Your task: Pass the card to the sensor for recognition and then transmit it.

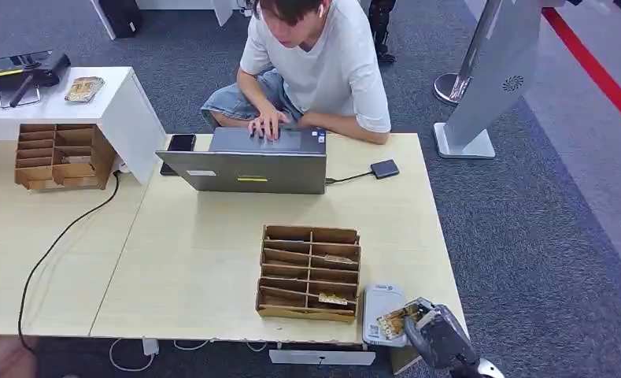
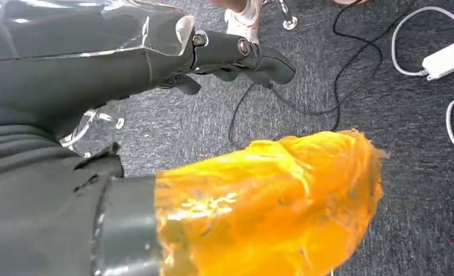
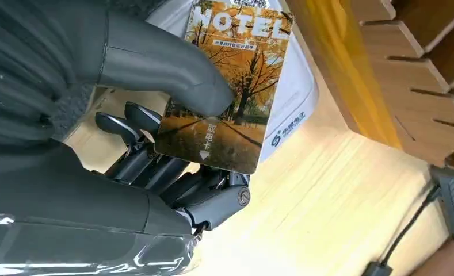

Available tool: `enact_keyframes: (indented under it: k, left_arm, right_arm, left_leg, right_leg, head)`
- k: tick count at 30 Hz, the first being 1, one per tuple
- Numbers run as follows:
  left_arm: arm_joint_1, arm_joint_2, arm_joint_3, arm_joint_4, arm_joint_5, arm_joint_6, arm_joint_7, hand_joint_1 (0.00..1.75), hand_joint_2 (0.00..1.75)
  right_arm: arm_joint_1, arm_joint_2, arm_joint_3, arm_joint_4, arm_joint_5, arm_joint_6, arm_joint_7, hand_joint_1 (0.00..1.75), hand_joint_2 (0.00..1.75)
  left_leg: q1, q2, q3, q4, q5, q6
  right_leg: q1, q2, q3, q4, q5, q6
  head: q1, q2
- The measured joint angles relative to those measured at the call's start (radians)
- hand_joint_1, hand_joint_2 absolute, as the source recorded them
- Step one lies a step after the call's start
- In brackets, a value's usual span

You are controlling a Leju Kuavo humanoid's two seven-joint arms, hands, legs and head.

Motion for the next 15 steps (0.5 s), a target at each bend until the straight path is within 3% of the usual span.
enact_keyframes:
  k: [15]
  left_arm:
    - [-0.001,-0.002,0.002,0.000,-0.007,-0.001,0.001,0.00,0.00]
  right_arm:
    - [-0.027,-0.004,0.035,0.021,0.064,-0.021,0.040,1.75,1.75]
  left_leg:
    - [0.000,0.000,0.000,0.000,0.000,0.000]
  right_leg:
    - [0.000,0.000,0.000,0.000,0.000,0.000]
  head:
    - [0.000,0.000]
